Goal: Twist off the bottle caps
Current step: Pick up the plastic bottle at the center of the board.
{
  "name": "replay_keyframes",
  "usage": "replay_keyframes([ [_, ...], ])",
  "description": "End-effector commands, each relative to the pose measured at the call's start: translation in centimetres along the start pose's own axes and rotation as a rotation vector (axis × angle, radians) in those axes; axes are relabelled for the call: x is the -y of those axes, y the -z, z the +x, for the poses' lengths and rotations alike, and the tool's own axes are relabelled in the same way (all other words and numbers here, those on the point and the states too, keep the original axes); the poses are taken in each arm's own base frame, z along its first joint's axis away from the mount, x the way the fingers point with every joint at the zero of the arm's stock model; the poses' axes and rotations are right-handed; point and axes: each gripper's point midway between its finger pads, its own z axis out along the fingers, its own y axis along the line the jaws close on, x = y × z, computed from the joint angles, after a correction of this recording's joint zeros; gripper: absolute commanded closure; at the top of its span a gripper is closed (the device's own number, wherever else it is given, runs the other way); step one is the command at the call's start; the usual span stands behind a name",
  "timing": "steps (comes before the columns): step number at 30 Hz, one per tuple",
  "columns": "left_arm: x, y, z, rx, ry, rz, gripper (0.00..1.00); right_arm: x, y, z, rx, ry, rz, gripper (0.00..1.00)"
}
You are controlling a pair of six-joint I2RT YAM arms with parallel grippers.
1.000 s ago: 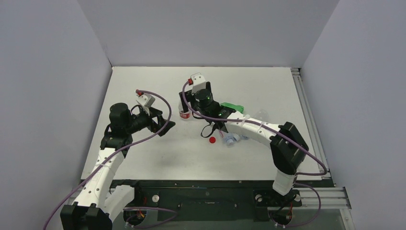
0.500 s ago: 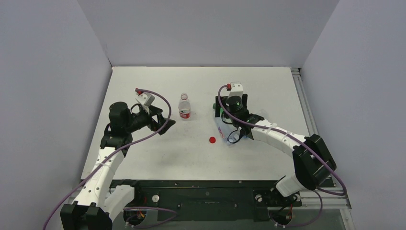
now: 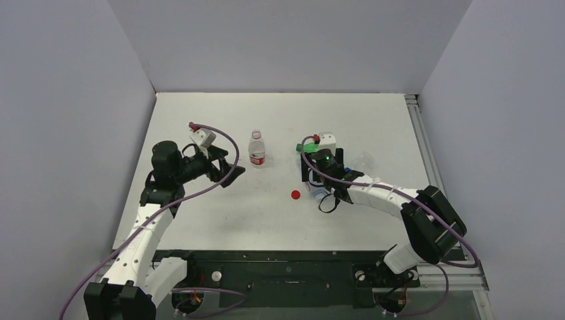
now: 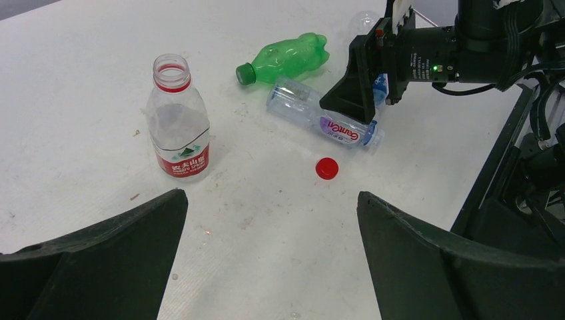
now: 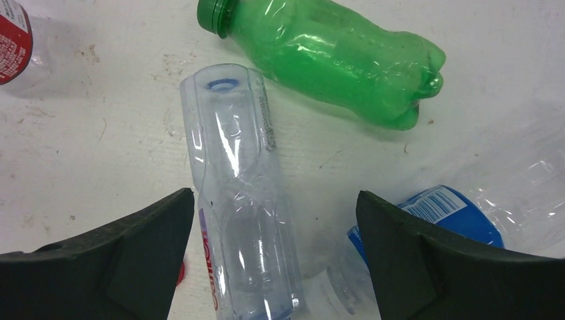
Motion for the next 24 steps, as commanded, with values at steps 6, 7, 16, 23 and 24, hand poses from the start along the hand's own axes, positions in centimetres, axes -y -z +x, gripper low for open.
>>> replay_keyframes([
  [6, 0.9, 0.0, -3.3, 0.065, -0.08, 0.038, 0.04, -3.0, -2.0, 0.5, -0.026, 0.019, -0.057, 0.22],
  [7, 0.9, 0.0, -3.2, 0.065, -0.08, 0.04, 0.04, -3.1, -2.1, 0.5, -0.029, 0.021, -0.059, 0.23],
  [16, 1.1, 0.0, -4.2, 0.091, -0.081, 0.037, 0.03, -3.7, -3.5, 1.5, -0.067, 0.026, -0.046, 0.38],
  [23, 2.9, 0.7, -8.2, 0.195, -0.096, 0.079, 0.04, -4.4, -3.8, 2.7, -0.092, 0.048, -0.057, 0.44],
  [24, 3.2, 0.7, -8.5, 0.202, -0.1, 0.089, 0.03, -4.4, -3.8, 2.8, -0.093, 0.05, -0.058, 0.47],
])
